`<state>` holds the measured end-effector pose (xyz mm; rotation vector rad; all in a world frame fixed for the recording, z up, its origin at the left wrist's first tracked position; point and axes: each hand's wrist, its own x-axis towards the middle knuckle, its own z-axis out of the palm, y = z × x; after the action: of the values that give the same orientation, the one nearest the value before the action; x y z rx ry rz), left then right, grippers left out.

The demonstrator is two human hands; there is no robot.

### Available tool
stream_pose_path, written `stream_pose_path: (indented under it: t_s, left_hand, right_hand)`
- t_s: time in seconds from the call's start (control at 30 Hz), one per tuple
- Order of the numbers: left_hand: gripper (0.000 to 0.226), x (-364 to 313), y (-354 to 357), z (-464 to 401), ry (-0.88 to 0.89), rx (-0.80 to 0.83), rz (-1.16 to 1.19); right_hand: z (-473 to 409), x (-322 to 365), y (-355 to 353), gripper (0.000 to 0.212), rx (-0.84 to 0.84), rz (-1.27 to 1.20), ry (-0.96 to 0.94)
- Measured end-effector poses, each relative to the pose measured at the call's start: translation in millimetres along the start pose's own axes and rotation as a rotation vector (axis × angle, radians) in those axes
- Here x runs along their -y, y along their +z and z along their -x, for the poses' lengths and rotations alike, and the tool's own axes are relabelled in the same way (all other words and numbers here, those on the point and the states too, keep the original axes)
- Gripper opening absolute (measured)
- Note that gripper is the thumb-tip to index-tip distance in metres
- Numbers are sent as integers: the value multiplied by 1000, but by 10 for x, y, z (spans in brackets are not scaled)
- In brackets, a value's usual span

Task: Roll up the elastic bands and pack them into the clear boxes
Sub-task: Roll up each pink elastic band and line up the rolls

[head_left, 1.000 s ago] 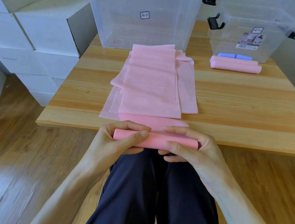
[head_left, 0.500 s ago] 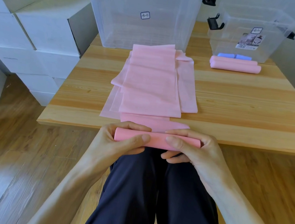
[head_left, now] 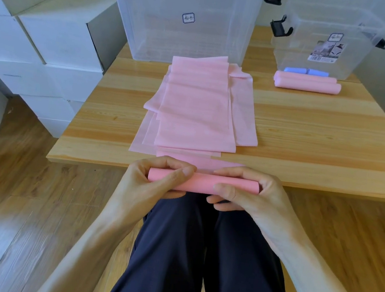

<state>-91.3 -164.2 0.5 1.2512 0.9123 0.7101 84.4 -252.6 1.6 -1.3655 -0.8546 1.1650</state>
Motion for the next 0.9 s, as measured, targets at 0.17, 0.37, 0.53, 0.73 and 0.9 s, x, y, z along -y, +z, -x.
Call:
stream_pose_path:
  t_s: [0.17,0.37,0.53,0.73,0.9]
  left_hand:
    - [16,18,-29,12,26,40,51]
    - [11,8,-8,11,58,2,66]
    - [23,4,-18,2,15,20,23]
    - [11,26,-26,19,74,81,40]
    - [15,21,-20,22,146,60,12]
  right_hand:
    - [-11,10,8,28,-35,3,-19]
    - [-9,16,10,36,-17,-5,-16]
    - [-14,13,4,25,-66,17,-60]
    - [-18,26,-19,29,-86,-32,-15]
    - [-19,37,-47,37,-8,-59,4]
